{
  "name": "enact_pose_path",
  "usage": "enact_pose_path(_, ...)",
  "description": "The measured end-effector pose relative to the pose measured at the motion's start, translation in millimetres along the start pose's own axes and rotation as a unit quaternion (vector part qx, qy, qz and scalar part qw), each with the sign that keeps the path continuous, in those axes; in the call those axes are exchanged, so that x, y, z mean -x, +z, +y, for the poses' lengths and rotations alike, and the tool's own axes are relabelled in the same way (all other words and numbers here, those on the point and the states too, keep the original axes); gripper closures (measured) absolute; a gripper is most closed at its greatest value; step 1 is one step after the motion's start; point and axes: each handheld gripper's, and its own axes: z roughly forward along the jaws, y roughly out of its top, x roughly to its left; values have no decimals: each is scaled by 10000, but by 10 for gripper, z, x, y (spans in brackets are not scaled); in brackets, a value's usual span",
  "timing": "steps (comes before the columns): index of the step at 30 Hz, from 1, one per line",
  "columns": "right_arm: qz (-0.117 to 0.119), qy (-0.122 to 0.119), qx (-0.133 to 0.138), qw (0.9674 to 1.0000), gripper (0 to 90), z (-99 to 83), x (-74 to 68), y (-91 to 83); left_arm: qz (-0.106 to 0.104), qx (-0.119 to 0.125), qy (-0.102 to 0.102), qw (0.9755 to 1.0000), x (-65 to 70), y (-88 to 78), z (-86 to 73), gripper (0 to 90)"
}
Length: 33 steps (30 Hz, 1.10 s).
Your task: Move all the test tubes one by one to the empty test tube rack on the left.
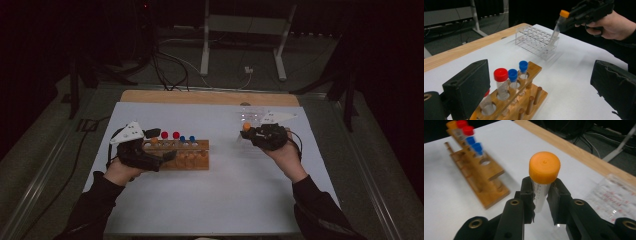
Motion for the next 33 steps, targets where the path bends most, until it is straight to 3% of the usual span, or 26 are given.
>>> enact_pose_path(9, 328, -336, -170, 9987, 752, -149, -310, -27, -282, -65, 98, 9995, 150, 79, 39, 34)
enact_pose_path(18, 707, -548, -260, 9956, 752, -222, -574, -40, -721, -243, 244, 9968, 369, 242, 52, 35)
enact_pose_path(29, 1187, -812, -387, 9888, 752, -237, -862, -8, -1160, -385, 266, 9921, 632, 500, -9, 73)
enact_pose_path(33, 1333, -922, -430, 9858, 752, -235, -947, 31, -1272, -350, 306, 9908, 688, 550, -23, 166)
